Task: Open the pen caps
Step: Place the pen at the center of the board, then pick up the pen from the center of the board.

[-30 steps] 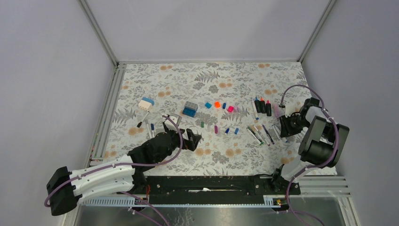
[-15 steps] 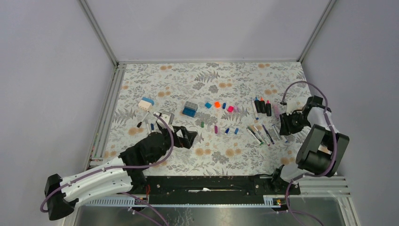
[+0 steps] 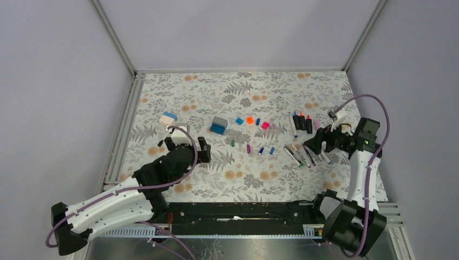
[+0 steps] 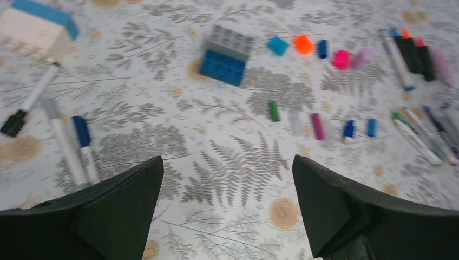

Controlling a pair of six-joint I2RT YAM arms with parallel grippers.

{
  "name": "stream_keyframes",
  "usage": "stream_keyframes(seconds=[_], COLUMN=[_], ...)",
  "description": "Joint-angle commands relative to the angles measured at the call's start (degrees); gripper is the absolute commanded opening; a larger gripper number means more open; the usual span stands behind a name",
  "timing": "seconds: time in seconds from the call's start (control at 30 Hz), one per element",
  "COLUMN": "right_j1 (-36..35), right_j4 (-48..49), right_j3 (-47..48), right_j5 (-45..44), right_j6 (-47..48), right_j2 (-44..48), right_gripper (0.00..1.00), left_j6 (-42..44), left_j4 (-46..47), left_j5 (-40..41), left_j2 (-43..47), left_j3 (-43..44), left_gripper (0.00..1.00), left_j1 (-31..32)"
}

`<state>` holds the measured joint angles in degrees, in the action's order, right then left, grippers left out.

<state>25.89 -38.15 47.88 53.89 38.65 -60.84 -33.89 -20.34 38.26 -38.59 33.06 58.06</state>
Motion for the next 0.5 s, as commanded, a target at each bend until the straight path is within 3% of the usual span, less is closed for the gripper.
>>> stream_keyframes(seconds=[0.0,0.23,0.47], right_j1=[-0.05,-0.05,-0.05], right_j4=[8.56,8.46,7.04], right_j3=[-7.38,-7.09,-6.82], right_j5=[9.15,9.55,8.52], right_j6=[-5.5,-5.48,-3.76], right_j2=[5.74,5.46,6.33], right_gripper=[0.81,0.85,0.85], left_j6=[-3.06,-3.41,-11.49], left_j4=[-7.14,-3.13,-3.4], left_j5=[3.41,-10.12,-14.39], left_j2=[-1.82,-5.31,-16.05], left_j3=[2.63,-1.2,-3.01], left_gripper=[0.99,0.99,0.95], left_j1=[-5.56,-23.76,-30.19])
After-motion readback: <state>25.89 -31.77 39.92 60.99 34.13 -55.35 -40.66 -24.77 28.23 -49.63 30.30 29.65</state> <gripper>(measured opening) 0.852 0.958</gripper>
